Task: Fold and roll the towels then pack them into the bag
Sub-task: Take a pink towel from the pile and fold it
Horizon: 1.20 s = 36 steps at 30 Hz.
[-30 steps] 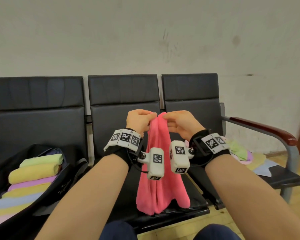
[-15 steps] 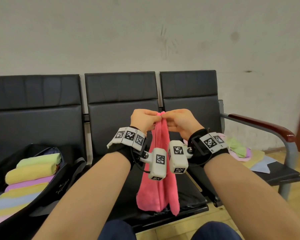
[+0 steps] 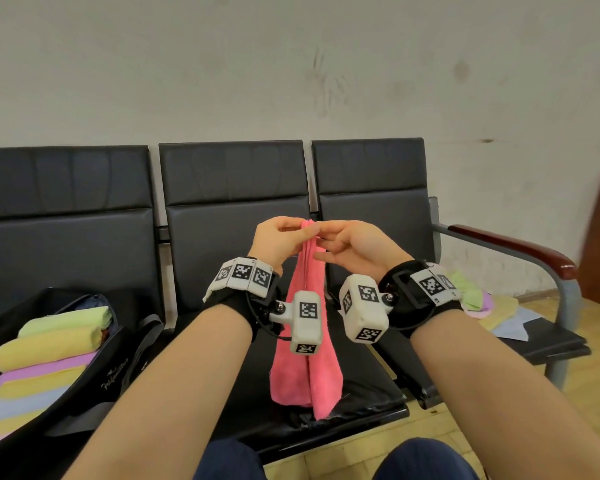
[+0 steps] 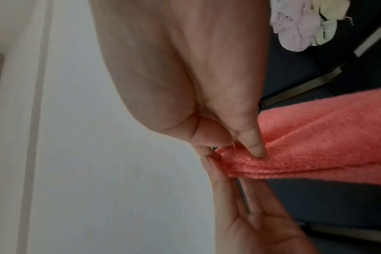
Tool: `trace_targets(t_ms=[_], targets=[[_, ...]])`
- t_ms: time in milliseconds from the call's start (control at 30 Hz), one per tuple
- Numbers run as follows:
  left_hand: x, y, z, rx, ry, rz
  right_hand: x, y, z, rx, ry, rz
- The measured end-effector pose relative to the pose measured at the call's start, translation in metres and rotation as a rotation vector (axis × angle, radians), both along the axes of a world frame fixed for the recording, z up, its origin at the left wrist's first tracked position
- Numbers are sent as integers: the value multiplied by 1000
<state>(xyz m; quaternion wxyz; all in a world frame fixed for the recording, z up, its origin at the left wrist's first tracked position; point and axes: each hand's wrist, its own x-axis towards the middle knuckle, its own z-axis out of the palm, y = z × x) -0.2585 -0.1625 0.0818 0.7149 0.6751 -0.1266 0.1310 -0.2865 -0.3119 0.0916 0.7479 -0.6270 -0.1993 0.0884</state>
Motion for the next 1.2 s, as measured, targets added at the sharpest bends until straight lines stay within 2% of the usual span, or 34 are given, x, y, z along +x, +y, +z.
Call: trace_targets(t_ms=[200,367,467,633,700,867,1033,1133,1200], targets=[[3,7,-9,86,-59,-24,-7,-4,-1,88,45,130],[8,8,-13,94,-73,29,-2,3,-3,59,50,99],[11,10,-15,76,-83,42,6,5,-6,-5,22,-29],[7,12,-12,-9,-2,-29,18,5,-16,-337,-143,-358],[1,12,-8,-69,32,-72,25,7,-19,-409,-162,-422],[-5,19,0,-166,70,-191,32,6,-18,-526,-166,-286],[-8,30,10,-367,80,-237,33,-2,-22,-597,-108,-254],[-10,36,15,-401,74,-282,35,-6,-27,-558,-87,-220],[-13,37,17,-403,66,-307,35,-8,-29,-492,-34,-113]])
